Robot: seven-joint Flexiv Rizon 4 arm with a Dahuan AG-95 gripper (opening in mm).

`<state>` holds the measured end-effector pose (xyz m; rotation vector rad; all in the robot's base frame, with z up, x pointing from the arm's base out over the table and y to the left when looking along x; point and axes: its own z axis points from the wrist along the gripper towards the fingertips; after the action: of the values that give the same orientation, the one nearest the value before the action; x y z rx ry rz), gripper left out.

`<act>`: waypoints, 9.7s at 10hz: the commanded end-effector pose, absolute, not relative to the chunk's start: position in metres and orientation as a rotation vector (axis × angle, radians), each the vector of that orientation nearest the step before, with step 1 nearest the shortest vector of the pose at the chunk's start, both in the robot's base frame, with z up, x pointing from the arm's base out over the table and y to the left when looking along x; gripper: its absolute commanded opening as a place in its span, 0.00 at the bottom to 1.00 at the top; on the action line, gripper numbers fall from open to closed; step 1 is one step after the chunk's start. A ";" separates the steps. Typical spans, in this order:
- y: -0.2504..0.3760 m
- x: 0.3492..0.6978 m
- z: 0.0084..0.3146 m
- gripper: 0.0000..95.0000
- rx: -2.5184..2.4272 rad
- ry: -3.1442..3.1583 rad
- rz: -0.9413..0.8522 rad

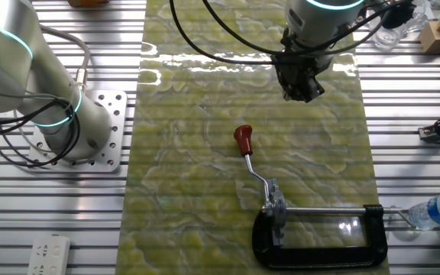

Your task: Pull up the lever

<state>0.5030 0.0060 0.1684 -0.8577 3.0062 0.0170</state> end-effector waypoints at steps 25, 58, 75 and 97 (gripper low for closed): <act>-0.108 0.424 0.088 0.20 -2.254 2.300 -0.054; -0.083 0.437 0.068 0.40 -2.398 2.186 -0.122; 0.004 0.434 0.094 0.00 -2.261 2.440 -0.255; 0.038 0.430 0.041 0.00 -2.516 2.333 -0.433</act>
<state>0.4307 0.0381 0.0403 -2.5140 2.3353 -0.4323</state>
